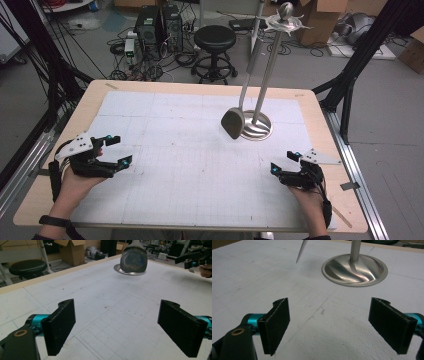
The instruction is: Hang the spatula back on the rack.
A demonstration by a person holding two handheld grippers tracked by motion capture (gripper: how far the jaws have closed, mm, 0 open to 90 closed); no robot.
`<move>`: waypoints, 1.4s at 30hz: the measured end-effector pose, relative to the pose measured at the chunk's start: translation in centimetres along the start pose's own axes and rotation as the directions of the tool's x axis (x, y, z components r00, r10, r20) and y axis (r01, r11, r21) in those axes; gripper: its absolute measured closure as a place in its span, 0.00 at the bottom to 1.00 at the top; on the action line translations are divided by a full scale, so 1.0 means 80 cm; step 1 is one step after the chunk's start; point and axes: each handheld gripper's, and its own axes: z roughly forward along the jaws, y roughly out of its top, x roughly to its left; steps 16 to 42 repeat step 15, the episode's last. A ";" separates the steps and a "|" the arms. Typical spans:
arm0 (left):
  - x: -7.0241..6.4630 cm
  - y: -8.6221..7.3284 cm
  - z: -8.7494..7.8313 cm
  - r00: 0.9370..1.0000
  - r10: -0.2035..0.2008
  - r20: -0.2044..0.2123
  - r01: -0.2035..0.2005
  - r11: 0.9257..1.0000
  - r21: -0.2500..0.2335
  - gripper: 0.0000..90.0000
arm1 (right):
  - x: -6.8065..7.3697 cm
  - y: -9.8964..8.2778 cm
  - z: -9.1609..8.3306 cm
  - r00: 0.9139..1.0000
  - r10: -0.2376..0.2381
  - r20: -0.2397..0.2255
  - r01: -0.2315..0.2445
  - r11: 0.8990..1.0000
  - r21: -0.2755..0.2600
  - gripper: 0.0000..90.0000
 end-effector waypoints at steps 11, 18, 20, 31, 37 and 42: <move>0.001 -0.001 -0.001 1.000 -0.001 -0.011 0.001 1.000 -0.003 0.17 | 0.001 0.000 0.001 1.000 -0.005 -0.003 0.005 1.000 0.003 0.18; 0.001 -0.001 -0.001 1.000 -0.002 -0.015 0.002 1.000 -0.002 0.17 | 0.000 0.000 0.001 1.000 -0.002 -0.002 0.002 1.000 0.003 0.18; 0.001 -0.001 -0.001 1.000 -0.002 -0.015 0.002 1.000 -0.002 0.17 | 0.000 0.000 0.001 1.000 -0.002 -0.002 0.002 1.000 0.003 0.18; 0.001 -0.001 -0.001 1.000 -0.002 -0.015 0.002 1.000 -0.002 0.17 | 0.000 0.000 0.001 1.000 -0.002 -0.002 0.002 1.000 0.003 0.18; 0.001 -0.001 -0.001 1.000 -0.002 -0.015 0.002 1.000 -0.002 0.17 | 0.000 0.000 0.001 1.000 -0.002 -0.002 0.002 1.000 0.003 0.18; 0.001 -0.001 -0.001 1.000 -0.002 -0.015 0.002 1.000 -0.002 0.17 | 0.000 0.000 0.001 1.000 -0.002 -0.002 0.002 1.000 0.003 0.18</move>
